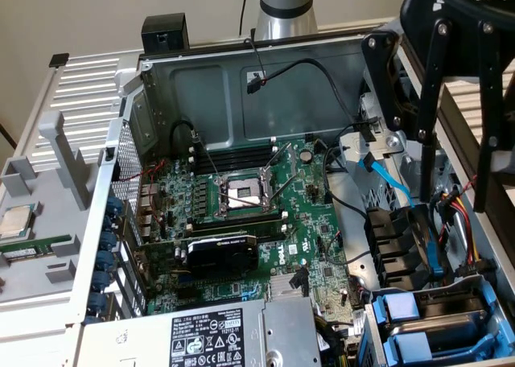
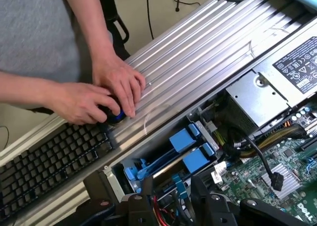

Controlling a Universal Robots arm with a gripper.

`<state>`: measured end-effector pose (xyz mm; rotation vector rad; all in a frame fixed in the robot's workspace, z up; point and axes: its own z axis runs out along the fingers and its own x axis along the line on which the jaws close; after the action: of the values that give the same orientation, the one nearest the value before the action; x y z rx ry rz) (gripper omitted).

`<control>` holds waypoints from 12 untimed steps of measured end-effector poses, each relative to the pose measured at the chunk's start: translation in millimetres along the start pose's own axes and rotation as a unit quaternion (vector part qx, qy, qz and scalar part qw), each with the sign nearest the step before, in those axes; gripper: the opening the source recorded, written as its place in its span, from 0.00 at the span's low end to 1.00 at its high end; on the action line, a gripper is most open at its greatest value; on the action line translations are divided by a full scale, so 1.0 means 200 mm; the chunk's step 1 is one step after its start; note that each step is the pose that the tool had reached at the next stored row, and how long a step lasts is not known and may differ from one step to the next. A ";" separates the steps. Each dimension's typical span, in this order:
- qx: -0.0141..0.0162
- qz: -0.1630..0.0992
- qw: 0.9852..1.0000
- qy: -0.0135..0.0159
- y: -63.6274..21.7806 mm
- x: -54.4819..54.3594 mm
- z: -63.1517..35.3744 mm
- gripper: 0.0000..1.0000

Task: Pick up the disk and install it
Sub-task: 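Insert the first disk wire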

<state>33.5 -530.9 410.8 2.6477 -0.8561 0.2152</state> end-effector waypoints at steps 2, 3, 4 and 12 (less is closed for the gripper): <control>0.006 0.002 1.000 -0.005 0.001 0.00 -0.003 0.43; 0.009 0.004 1.000 -0.007 0.001 0.00 -0.004 0.43; 0.013 0.005 1.000 -0.010 0.002 0.00 -0.005 0.43; 0.035 0.011 0.999 -0.029 0.007 0.01 -0.009 0.43</control>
<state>33.6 -532.0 413.1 2.7222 -0.9123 0.1782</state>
